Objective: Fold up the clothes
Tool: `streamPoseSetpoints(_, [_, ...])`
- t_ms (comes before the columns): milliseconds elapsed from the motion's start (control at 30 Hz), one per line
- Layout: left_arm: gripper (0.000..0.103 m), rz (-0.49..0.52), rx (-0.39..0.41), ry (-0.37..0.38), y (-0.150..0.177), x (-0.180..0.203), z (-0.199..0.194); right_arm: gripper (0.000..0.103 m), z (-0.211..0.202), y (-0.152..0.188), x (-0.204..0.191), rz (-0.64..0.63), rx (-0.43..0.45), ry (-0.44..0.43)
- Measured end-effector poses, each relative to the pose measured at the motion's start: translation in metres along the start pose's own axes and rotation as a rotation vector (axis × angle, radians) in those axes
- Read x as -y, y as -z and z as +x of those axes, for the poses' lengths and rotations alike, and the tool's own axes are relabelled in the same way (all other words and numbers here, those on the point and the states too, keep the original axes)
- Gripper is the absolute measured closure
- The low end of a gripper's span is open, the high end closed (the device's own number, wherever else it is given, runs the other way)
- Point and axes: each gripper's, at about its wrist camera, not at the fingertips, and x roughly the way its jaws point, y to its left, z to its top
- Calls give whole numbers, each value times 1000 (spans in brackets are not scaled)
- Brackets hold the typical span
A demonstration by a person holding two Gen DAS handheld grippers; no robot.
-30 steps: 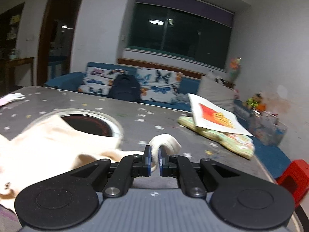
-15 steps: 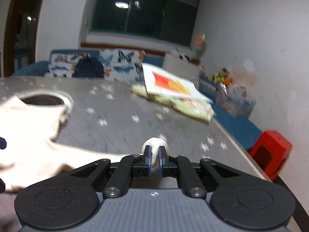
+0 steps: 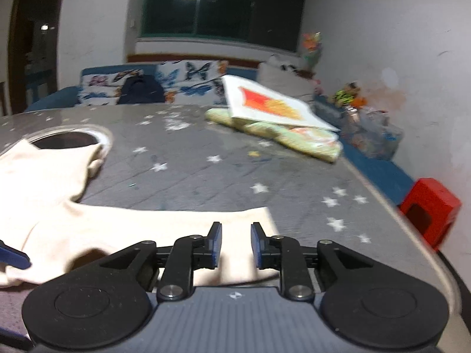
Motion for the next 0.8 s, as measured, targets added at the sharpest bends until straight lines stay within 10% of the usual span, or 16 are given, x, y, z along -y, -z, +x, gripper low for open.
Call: streamPoseSetpoints(800, [16, -53, 70, -17, -4, -23, -36, 65, 46, -40, 5, 40, -66, -90])
